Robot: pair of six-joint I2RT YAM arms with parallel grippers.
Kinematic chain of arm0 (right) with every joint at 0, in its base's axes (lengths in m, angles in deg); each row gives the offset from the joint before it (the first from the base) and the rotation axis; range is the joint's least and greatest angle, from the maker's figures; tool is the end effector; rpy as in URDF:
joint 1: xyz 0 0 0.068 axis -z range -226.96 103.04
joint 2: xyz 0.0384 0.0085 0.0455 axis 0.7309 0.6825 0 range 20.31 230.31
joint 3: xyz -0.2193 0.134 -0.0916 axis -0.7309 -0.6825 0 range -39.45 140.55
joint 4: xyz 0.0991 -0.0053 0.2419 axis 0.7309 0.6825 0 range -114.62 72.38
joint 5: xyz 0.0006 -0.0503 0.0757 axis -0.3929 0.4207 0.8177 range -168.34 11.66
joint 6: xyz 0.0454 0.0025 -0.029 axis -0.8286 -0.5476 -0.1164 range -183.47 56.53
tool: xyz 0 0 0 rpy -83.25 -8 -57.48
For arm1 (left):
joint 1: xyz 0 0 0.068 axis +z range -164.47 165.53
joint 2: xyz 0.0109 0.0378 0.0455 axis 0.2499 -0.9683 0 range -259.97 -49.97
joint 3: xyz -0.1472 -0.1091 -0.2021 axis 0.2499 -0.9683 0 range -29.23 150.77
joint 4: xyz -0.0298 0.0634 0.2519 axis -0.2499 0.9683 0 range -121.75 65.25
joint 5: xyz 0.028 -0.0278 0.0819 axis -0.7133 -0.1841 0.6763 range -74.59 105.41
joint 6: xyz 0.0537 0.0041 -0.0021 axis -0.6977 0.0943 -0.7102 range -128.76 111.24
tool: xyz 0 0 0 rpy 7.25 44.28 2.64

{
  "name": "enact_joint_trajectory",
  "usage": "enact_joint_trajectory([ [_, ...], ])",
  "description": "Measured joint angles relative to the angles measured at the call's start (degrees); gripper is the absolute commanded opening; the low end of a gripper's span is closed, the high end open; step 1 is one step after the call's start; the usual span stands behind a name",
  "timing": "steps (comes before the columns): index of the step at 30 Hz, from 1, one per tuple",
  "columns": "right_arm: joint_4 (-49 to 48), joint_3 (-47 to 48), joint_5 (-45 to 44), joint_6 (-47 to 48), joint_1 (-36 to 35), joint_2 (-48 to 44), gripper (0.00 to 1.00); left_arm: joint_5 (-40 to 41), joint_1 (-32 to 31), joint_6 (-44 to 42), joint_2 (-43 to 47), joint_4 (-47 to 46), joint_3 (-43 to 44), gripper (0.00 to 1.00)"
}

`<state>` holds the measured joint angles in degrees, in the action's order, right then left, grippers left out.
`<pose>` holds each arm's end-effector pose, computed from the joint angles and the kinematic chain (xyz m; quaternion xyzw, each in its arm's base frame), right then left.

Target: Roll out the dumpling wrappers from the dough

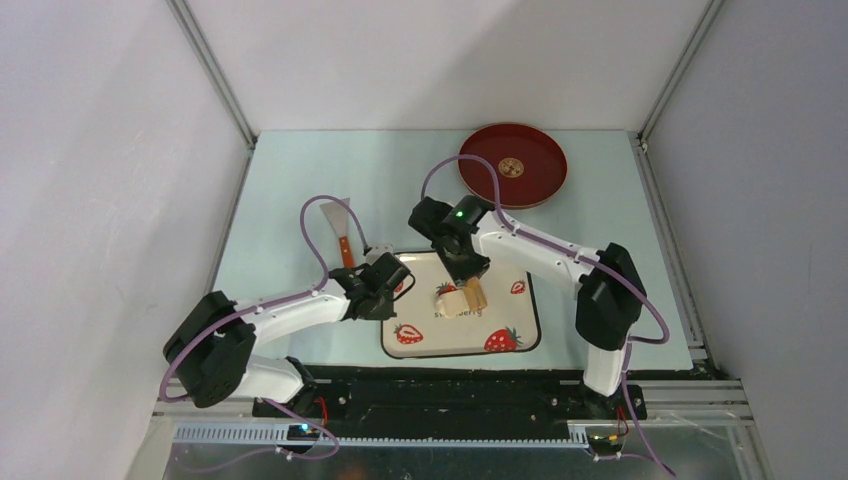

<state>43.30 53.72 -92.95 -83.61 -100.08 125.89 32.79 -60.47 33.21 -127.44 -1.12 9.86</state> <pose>0.2240 0.2836 0.2669 -0.2702 0.9507 -0.0518 0.1428 0.1679 -0.1586 0.1653 0.0067 0.9723 -0.0180 0.2328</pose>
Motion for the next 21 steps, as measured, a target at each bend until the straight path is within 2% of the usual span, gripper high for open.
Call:
enact_joint_trajectory([
  [10, -0.04, 0.37, -1.40, -0.48, -0.55, 0.42, 0.00, 0.02, 0.00, 0.00, 0.00, 0.00, 0.00, 0.02],
  [16, -1.81, -2.93, 3.69, -2.23, 5.14, -3.50, 0.00, 0.00, 0.00, -0.02, 0.00, 0.00, 0.00, 0.02],
  [21, 0.31, -2.91, 3.85, -2.29, 8.87, -5.84, 0.00, 0.02, 0.00, 0.00, 0.00, 0.00, 0.00, 0.02],
])
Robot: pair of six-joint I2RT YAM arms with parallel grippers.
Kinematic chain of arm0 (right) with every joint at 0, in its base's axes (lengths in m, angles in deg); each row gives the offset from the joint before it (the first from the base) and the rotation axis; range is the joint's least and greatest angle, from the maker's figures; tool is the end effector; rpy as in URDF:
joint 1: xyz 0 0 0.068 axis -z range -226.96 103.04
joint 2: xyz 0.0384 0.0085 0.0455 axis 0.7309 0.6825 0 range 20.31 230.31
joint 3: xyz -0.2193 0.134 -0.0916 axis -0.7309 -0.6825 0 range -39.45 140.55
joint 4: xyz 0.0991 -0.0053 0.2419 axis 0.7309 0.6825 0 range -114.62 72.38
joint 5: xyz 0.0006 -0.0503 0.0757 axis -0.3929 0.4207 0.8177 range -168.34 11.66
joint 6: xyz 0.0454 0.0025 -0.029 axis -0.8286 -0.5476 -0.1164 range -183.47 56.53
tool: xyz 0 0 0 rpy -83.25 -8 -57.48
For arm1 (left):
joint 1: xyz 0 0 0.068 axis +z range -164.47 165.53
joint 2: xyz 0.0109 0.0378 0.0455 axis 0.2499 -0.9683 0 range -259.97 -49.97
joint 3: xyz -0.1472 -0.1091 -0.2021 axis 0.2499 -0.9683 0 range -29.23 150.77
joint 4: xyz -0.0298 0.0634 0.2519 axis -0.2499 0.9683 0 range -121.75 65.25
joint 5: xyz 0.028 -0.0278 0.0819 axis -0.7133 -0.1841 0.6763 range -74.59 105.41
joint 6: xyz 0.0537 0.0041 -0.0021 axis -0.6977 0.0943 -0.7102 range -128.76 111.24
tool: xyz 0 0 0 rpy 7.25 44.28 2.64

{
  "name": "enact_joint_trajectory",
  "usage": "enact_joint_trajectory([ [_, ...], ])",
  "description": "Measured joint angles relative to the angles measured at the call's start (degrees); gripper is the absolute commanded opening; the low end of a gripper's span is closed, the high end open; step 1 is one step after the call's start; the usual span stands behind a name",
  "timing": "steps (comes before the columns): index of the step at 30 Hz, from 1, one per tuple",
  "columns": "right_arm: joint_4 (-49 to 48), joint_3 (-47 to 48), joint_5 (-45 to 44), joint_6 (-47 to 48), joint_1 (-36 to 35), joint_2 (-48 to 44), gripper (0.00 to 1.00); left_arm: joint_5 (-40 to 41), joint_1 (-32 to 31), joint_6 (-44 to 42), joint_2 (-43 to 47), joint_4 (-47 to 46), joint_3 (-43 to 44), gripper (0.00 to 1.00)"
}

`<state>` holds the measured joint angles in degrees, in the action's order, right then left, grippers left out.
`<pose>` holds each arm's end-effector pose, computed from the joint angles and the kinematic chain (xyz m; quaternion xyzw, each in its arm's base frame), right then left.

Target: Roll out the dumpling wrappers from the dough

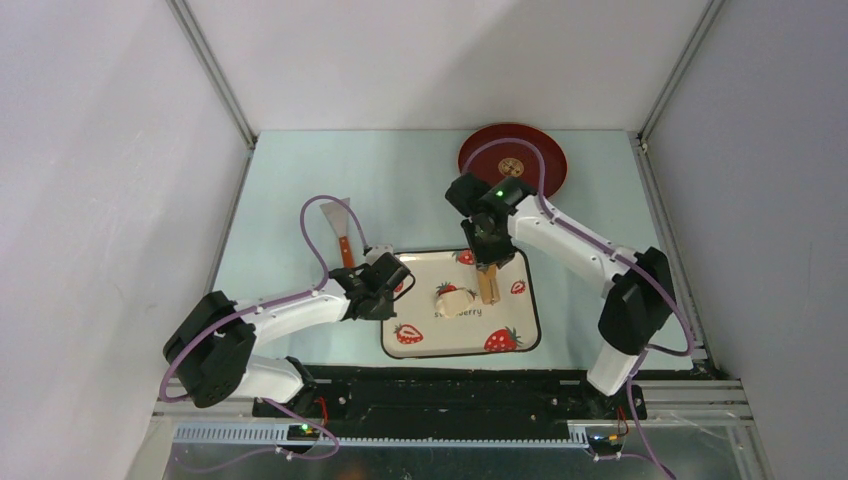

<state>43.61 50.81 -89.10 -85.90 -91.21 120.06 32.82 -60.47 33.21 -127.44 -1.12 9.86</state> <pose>0.2478 0.2321 0.2861 -0.1775 0.9739 -0.0194 0.1403 0.1679 -0.1586 0.1653 0.0066 0.9723 -0.0178 0.2329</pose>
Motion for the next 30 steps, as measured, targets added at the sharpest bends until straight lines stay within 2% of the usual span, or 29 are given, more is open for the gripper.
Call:
enact_joint_trajectory([
  [7, 1.79, 3.06, 0.24, -0.04, -1.18, -2.23, 0.00, 0.00, 0.00, 0.00, 0.00, 0.00, 0.00, 0.02],
  [15, 0.83, 4.87, 2.38, -0.50, -5.25, 0.24, 0.00, 0.02, 0.00, -0.02, 0.00, 0.00, 0.00, 0.02],
  [30, -3.61, 1.68, 3.48, -0.76, -5.25, 3.17, 0.00, 0.00, 0.00, -0.02, -0.02, 0.00, 0.00, 0.02],
])
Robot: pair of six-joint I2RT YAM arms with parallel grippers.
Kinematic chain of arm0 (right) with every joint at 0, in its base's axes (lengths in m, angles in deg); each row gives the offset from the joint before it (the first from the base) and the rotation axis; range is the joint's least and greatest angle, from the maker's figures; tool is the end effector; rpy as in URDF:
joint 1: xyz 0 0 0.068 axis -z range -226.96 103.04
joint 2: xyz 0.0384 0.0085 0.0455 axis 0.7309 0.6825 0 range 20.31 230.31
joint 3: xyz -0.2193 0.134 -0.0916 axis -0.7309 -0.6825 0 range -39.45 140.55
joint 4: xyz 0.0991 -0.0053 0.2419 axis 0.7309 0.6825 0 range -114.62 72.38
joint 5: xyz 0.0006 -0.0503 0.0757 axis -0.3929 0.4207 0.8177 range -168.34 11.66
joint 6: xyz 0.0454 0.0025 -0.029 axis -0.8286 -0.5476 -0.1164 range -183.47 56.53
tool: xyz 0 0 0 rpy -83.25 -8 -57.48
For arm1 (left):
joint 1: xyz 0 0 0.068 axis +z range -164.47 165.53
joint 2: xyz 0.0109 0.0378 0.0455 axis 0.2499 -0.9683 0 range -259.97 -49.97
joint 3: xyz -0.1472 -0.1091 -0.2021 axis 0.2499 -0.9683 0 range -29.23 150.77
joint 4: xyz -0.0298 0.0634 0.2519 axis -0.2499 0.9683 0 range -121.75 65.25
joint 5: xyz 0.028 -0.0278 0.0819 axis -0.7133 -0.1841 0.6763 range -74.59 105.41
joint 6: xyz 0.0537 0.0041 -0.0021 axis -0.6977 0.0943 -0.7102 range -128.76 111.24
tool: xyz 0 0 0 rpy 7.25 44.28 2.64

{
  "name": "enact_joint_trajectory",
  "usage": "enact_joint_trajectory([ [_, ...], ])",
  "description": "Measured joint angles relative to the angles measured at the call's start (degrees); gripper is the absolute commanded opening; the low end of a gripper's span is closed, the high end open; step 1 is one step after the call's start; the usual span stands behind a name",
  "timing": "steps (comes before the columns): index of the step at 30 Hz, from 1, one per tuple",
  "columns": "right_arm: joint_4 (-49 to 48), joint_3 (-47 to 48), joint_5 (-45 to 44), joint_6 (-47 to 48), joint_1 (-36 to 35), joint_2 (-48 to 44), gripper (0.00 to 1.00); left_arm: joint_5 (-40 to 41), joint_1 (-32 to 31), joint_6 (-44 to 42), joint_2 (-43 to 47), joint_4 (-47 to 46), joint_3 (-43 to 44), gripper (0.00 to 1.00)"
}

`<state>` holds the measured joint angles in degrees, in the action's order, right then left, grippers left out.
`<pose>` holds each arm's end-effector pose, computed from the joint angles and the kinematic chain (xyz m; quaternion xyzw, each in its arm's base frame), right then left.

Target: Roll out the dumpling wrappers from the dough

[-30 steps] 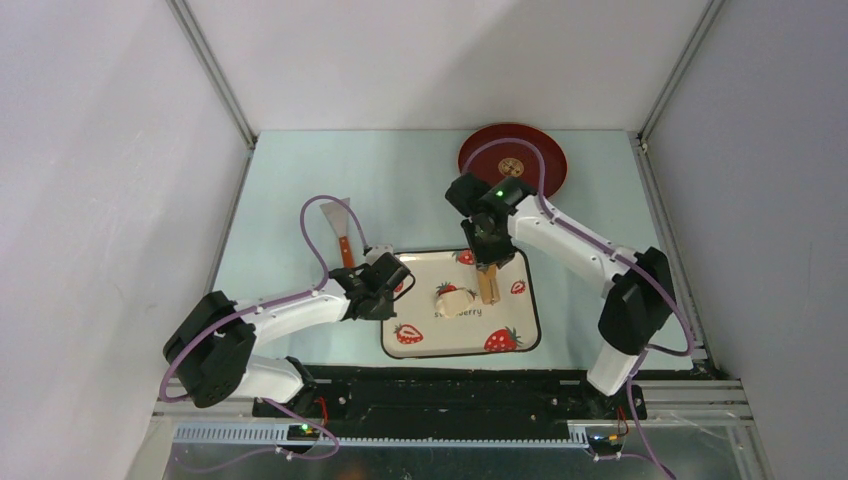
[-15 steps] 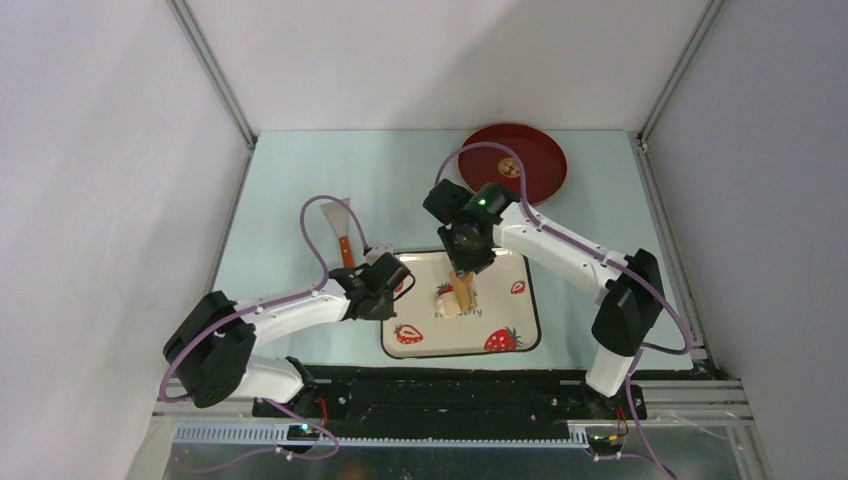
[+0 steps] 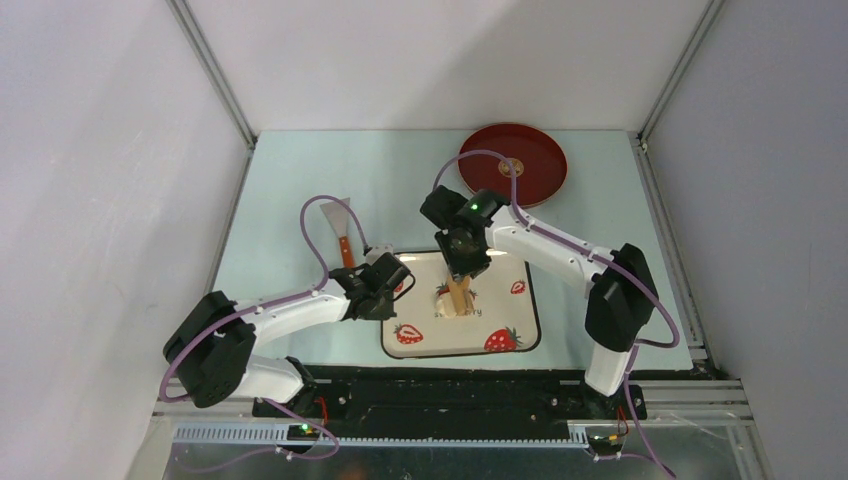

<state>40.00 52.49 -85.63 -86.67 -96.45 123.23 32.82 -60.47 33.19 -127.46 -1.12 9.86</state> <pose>0.2361 0.2694 0.2772 -0.2174 0.9660 0.0233 0.1382 0.1679 -0.1586 0.1653 0.0068 0.9723 -0.0177 0.2328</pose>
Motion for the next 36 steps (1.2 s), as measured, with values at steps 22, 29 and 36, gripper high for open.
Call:
enact_joint_trajectory([
  [22, -7.39, -9.75, 4.94, -0.33, 5.03, -6.71, 0.00, 0.02, 0.00, 0.02, -0.07, 0.00, -0.02, 0.02],
  [29, -8.96, -11.85, 6.29, -0.31, 6.38, -8.20, 0.00, 0.20, -0.02, 0.04, -0.13, 0.00, -0.02, 0.02],
  [36, -10.75, -14.49, 8.26, -0.31, 8.59, -10.03, 0.00, 0.28, -0.07, 0.02, -0.15, 0.00, -0.02, 0.02],
])
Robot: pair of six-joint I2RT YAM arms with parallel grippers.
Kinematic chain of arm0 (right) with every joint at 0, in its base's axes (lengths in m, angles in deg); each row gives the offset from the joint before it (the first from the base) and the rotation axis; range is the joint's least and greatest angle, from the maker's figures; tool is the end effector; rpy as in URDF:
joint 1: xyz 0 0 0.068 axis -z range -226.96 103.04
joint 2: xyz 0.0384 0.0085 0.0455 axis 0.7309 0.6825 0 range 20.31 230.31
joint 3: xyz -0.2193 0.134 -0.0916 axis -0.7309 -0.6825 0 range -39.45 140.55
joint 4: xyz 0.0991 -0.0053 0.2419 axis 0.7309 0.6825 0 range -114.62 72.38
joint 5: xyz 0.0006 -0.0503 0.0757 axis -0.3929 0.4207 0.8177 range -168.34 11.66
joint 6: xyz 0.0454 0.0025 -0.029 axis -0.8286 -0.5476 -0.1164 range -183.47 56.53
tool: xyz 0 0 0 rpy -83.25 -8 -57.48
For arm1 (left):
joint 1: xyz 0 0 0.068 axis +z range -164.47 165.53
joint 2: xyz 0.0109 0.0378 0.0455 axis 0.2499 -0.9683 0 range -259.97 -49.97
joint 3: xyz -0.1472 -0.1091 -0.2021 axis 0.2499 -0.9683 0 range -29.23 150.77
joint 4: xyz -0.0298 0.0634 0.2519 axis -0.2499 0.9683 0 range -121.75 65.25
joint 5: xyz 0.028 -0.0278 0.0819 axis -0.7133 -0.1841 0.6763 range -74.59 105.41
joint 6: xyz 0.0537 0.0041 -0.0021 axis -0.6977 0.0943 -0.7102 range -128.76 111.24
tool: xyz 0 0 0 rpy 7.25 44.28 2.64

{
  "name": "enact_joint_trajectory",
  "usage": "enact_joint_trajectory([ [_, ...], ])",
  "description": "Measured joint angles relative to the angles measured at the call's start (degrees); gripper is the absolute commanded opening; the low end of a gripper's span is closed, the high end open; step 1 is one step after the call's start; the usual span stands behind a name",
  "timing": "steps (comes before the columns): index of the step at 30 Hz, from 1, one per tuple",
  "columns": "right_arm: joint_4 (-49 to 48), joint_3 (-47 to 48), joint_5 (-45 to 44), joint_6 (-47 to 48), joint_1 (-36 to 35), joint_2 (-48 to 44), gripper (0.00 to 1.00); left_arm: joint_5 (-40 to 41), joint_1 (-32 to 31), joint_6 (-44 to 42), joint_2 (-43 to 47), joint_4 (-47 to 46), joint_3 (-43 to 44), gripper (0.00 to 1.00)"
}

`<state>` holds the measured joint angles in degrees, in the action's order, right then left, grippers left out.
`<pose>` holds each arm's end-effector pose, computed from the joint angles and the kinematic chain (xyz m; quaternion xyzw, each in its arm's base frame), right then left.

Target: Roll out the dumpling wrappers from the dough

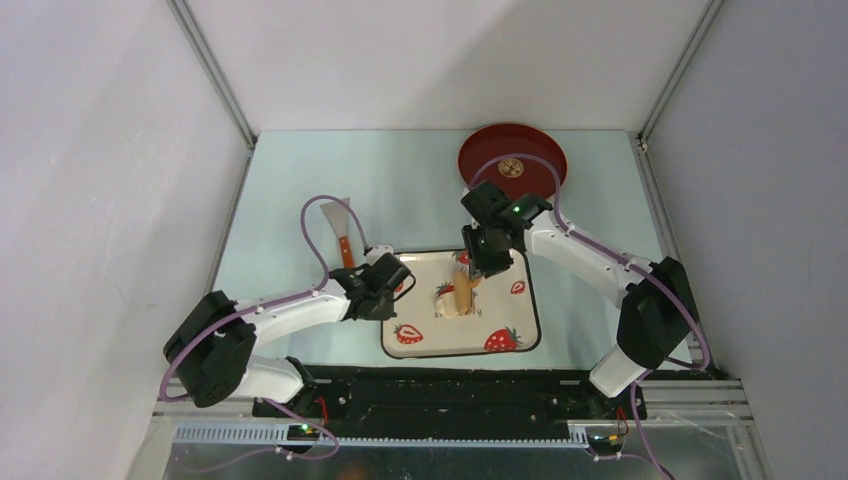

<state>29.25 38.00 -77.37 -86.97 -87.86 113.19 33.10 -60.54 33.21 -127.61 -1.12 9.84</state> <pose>0.2446 0.2127 0.2674 -0.1503 0.9721 0.1028 0.1477 0.1679 -0.1588 0.1647 0.0070 0.9722 -0.0151 0.2334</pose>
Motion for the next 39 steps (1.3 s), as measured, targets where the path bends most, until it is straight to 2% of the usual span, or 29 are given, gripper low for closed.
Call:
enact_joint_trajectory([
  [39, -3.63, -5.20, 4.76, 0.09, 5.07, -3.02, 0.00, 0.11, -0.04, 0.02, 0.00, -0.02, -0.13, 0.02],
])
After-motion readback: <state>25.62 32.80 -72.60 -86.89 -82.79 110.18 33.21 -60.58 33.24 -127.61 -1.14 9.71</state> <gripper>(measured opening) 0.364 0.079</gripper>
